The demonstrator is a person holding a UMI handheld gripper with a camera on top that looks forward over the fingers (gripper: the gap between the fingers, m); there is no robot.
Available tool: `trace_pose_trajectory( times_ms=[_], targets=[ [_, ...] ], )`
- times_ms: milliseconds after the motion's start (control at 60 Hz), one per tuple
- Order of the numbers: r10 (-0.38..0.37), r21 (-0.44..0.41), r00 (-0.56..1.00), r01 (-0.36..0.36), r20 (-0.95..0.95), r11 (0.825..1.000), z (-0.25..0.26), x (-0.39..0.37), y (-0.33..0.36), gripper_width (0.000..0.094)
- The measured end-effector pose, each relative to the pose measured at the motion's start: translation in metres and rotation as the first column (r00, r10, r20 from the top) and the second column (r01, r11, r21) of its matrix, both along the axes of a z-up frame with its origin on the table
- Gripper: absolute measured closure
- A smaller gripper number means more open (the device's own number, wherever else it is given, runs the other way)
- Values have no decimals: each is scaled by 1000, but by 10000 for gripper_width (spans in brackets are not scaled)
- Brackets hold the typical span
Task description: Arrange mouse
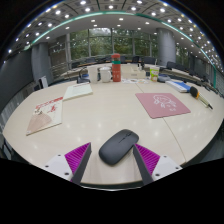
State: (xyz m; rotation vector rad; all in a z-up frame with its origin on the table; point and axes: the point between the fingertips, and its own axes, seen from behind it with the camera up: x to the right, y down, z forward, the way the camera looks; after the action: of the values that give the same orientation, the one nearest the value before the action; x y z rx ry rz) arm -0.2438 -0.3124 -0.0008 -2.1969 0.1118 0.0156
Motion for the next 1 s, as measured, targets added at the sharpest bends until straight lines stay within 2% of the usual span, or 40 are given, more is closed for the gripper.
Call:
trace_pose_trajectory(
  times_ms=[200,267,367,467,567,750,817,900,1000],
  targets=[
    [11,-14,1000,-11,24,1000,-2,-9,34,102],
    [12,-21,999,-11,34,1000,-2,-10,43,135],
    [10,-34,998,-8,58,999,-6,-11,54,255],
    [10,-42,996,-6,90,999,-9,-7,60,462],
    [55,-44,994,-51,95,998,-9,-11,63,493],
    [90,-74,990,-82,107,994,-6,-11,67,598],
    [108,-55,989,-103,105,993,8,-12,72,598],
    [117,6,989,-118,94,993,51,-10,84,598],
    [114,117,991,-121,69,986,120,12,109,599]
  ],
)
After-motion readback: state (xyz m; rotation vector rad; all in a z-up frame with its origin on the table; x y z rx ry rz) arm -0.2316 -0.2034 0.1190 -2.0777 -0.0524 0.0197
